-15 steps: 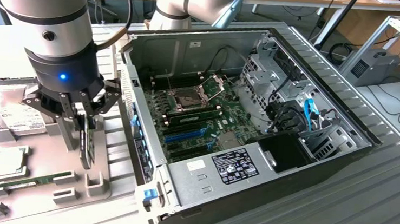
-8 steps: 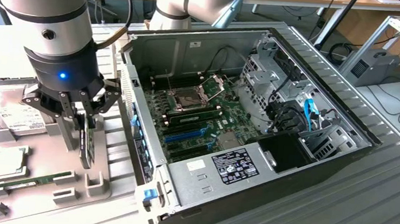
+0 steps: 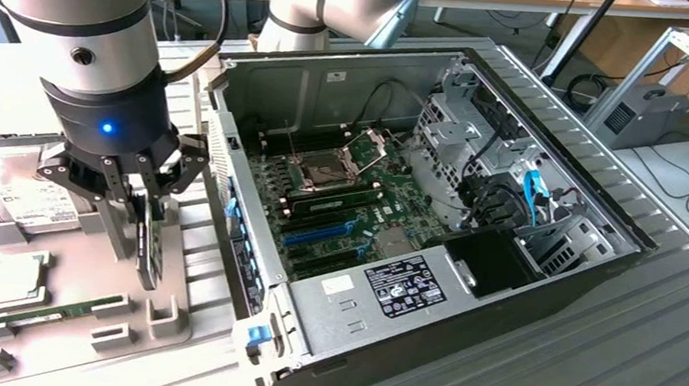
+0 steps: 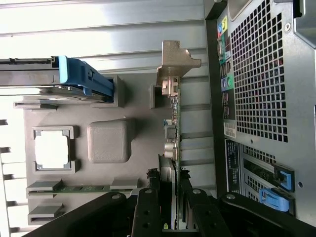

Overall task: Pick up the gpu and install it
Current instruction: 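Pick up the gpu and move the gpu toward the slot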

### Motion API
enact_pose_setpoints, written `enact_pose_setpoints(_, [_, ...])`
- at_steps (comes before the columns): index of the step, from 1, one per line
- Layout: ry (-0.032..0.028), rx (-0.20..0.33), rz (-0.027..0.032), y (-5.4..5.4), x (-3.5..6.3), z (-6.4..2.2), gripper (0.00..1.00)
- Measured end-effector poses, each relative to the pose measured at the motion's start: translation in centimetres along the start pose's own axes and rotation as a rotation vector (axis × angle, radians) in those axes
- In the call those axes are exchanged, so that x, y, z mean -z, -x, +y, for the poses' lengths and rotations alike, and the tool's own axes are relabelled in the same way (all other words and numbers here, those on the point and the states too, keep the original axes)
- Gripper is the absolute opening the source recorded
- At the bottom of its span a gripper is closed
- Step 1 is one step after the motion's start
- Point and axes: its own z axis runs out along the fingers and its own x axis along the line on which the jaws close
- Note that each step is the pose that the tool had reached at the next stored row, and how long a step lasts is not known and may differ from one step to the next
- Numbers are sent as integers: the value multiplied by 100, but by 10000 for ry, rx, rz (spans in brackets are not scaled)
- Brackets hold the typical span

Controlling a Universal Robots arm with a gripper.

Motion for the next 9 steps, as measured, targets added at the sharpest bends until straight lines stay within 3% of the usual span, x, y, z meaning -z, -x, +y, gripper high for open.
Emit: enact_pose_setpoints(9, [0,0,0,1,26,1,26])
